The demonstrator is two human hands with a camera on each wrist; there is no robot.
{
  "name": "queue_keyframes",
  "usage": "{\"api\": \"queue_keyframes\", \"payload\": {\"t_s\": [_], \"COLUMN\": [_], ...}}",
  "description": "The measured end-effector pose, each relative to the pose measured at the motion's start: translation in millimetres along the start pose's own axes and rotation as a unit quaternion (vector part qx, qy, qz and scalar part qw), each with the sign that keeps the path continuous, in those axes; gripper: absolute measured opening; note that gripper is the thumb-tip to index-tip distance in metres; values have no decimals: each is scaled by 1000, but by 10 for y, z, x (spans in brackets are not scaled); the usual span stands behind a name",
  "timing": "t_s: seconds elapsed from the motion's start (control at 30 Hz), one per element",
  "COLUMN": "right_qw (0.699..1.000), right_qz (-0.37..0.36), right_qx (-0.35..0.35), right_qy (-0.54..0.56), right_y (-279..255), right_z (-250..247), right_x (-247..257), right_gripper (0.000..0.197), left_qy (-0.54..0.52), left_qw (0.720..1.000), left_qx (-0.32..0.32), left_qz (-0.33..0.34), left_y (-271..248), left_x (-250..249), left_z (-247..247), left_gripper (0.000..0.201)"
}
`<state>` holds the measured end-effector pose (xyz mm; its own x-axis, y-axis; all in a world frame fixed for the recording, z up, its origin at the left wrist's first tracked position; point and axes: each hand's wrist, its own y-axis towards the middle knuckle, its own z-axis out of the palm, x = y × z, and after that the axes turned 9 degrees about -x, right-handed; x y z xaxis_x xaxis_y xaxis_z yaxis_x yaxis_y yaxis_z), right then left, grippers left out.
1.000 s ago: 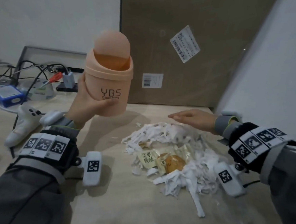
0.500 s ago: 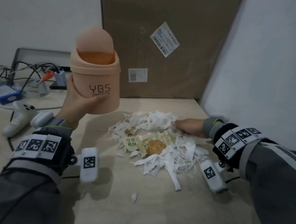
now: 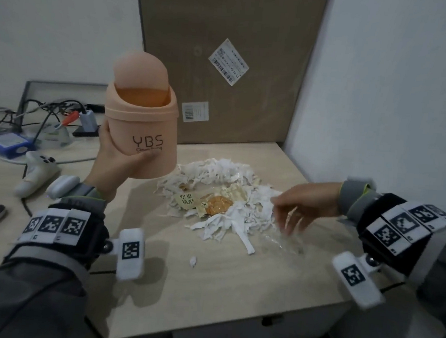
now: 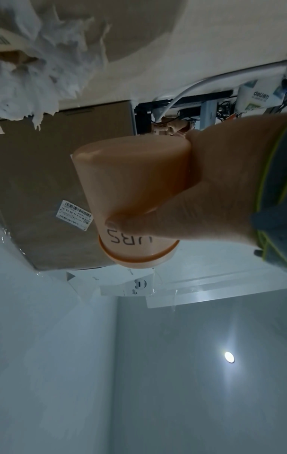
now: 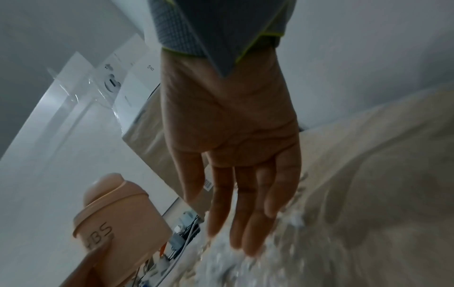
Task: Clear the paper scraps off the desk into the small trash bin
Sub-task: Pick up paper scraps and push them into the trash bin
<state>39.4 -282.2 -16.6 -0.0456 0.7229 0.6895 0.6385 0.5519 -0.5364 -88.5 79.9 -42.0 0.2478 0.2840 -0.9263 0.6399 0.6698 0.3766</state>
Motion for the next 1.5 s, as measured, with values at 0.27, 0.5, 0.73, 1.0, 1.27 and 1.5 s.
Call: {"api": "queue_keyframes", "payload": {"t_s": [0.27,0.5,0.73,1.0,1.27,1.5], "right_qw": [997,973,979,952,950,919], "right_qz": [-56,-136,-127,-103,-187,-300], "right_qx": [-13,-163,109,228,131,-197], "right_qy": [48,91,116,179,213,162], "right_y": [237,355,144,493,599,627], "right_z": [338,490,1019,1235,1053,744], "right_x": [29,224,480,595,653,664], "right_gripper": [31,20,30,30,26,7], "left_qy": [-13,-37,-31,-32,-33,-27], "left_qw": [1000,999,999,999,999,999], "left_qx": [-5,-20,-26,-17,-32,-39], "left_qz": [-4,-9,0,-13,-21,-11], "left_y": [-92,-110,-142,-137,-125,-136], "left_x": [0,94,130,225,276,252], "left_z": [28,16,56,69,57,69], "left_gripper": [134,133,122,124,125,125]}}
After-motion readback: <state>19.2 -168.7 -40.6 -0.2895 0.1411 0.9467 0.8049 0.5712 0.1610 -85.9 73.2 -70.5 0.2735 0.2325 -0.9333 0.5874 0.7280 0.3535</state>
